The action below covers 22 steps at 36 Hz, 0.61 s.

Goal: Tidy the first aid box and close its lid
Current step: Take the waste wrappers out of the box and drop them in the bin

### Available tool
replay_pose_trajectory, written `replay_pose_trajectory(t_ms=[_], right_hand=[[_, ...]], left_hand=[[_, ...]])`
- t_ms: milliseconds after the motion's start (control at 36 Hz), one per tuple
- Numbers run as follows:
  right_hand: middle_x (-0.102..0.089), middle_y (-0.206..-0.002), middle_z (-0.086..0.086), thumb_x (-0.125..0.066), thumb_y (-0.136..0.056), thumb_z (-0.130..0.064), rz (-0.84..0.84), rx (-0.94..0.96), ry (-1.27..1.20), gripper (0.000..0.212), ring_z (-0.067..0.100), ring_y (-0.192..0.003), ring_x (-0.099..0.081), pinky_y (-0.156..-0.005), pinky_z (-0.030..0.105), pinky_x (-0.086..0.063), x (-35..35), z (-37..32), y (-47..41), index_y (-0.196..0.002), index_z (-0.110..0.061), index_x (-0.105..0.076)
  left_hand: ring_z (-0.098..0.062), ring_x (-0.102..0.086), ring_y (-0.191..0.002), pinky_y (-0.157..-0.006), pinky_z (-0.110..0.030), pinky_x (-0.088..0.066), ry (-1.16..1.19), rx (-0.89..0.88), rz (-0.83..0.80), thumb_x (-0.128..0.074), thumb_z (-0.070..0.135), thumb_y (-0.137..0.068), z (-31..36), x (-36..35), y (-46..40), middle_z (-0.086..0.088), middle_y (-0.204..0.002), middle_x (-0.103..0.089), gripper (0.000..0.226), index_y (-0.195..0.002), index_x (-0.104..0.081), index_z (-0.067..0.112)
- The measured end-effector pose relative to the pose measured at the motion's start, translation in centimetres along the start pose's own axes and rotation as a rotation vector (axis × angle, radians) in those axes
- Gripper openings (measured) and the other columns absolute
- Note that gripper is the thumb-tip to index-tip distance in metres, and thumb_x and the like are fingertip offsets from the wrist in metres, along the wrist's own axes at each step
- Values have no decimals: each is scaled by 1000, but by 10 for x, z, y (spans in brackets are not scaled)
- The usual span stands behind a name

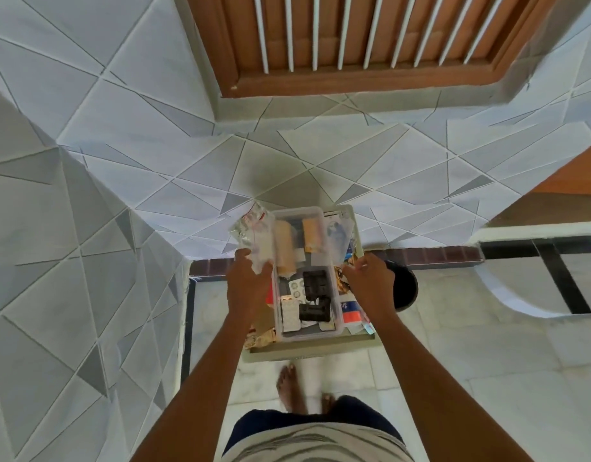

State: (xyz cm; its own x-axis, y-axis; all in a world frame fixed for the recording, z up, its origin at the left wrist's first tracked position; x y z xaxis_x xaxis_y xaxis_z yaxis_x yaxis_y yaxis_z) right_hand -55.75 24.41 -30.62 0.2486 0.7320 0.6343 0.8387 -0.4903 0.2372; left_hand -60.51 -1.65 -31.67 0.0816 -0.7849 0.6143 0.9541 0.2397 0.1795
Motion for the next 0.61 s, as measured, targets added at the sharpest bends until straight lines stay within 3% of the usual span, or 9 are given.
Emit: replay_pose_trajectory(t_ms=[83,167,278,361,417,500,556,611], right_hand=[[-68,-74,9,-73,-86,-38,6,-70,1,35,24,-71,-67,-62,33,-52,-13,-1,-15,-87,-5,-62],[-66,-82,2,-76,-82,-45,-2,-120,5,39,17,-74,-60,-59,28,-39,-24,-1,-25,-93,-11,-61],[-65,-69,12,-81,-79,-37,14,-140,-6,41,21,-58,-59,-54,29,-45,-29,-4,-34,-80,1,-64],[-67,-71,16,-85,-77,-28,36,-158,-17,36,20,-54,-55,-49,20,-36,-28,-7,-38,-77,2,-65],[-68,-68,15,-85,-78,-22,38,-170,-33,33,14,-51,-54,-46,20,-38,-27,-5,-42,-74,2,-63],[-68,-67,10,-81,-82,-19,46,-156,-89,25,19,-59,-65,-59,31,-57,-23,-1,-43,-73,-2,-64],[-68,-68,0,-77,-86,-19,51,-111,-122,18,19,-66,-68,-67,33,-58,-18,-1,-41,-75,-13,-65],[-68,-68,0,-73,-91,-21,53,-61,-162,18,22,-67,-68,-64,30,-55,-11,1,-40,-76,-14,-65]], left_hand=[[-15,-65,-93,-78,-33,-56,0,34,0,-74,48,-82,-2,-8,-15,2,-110,-65,53,-121,-51,20],[-16,-69,-85,-74,-33,-57,-45,35,2,-75,51,-80,-5,-16,-26,2,-103,-69,52,-115,-54,19],[-13,-65,-78,-75,-34,-57,-70,62,59,-78,46,-79,-7,-18,-32,2,-95,-70,46,-109,-61,16],[-11,-63,-75,-73,-32,-55,-83,36,67,-77,35,-83,-1,-20,-30,8,-81,-65,20,-87,-63,22],[-11,-63,-73,-72,-31,-55,-79,28,60,-75,30,-86,-1,-24,-30,10,-75,-62,18,-77,-61,23],[-13,-64,-79,-75,-31,-57,-64,8,80,-75,21,-85,0,-26,-31,4,-80,-64,18,-74,-61,19],[-15,-64,-83,-79,-27,-56,-29,14,103,-74,17,-84,1,-25,-30,0,-85,-65,20,-73,-58,20],[-15,-62,-84,-79,-18,-49,28,21,136,-72,12,-83,4,-19,-25,-2,-87,-65,18,-74,-58,17]])
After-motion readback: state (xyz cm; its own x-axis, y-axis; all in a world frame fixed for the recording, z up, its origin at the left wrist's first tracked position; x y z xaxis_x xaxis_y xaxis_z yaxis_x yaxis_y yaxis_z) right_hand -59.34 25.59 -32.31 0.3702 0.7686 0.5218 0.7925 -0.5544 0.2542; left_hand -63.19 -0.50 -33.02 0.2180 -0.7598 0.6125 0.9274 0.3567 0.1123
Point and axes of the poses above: each hand's wrist, its own y-axis away from the middle knuckle, its own x-axis out of the back of the hand, z = x × y, the point moved 5 cm from there along -y, towards the middle knuckle
